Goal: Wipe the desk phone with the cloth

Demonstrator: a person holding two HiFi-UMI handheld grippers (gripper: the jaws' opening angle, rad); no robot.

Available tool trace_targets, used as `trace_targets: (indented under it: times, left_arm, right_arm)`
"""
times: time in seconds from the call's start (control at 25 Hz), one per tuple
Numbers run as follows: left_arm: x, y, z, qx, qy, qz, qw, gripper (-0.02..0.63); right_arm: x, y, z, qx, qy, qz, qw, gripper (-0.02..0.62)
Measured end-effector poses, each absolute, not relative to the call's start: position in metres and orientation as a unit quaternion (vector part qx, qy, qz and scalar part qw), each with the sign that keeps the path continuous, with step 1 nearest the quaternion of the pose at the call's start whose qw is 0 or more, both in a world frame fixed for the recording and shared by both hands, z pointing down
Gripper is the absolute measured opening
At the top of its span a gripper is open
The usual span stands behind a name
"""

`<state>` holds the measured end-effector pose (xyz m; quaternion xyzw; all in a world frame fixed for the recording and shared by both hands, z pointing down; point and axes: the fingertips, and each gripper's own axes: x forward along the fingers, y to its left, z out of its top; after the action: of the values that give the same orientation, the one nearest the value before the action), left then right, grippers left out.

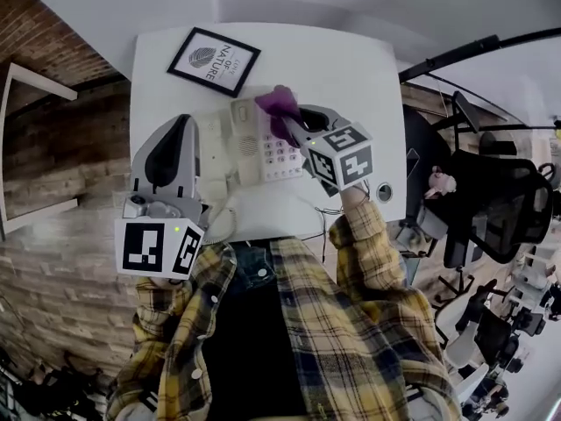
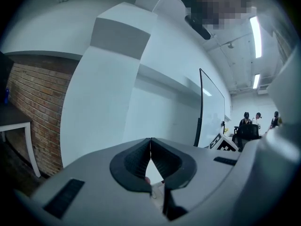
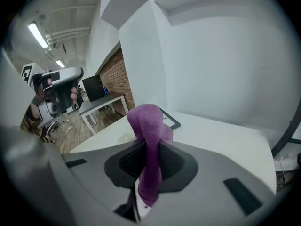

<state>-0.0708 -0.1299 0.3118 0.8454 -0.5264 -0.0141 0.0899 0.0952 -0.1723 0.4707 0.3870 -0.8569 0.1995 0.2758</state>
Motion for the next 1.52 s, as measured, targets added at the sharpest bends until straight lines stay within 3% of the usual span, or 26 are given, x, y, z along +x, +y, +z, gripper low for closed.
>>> trace_targets:
  times: [0.44,1.52]
  left_arm:
    - [-0.109,-0.132,0.315,0.819,-0.566,-0.007,0.092,0.015]
    - [-0.078,-0.126,0.314,0.839,-0.536,-0.009,0.092,0.015]
  right_arm:
    - [0.107,-0.225,0.515,0.411,-0.827,0.177,0.34,0.063]
    - [0.128,-0.153,0.549,0.417,-0.814,0.234,0.33,0.063]
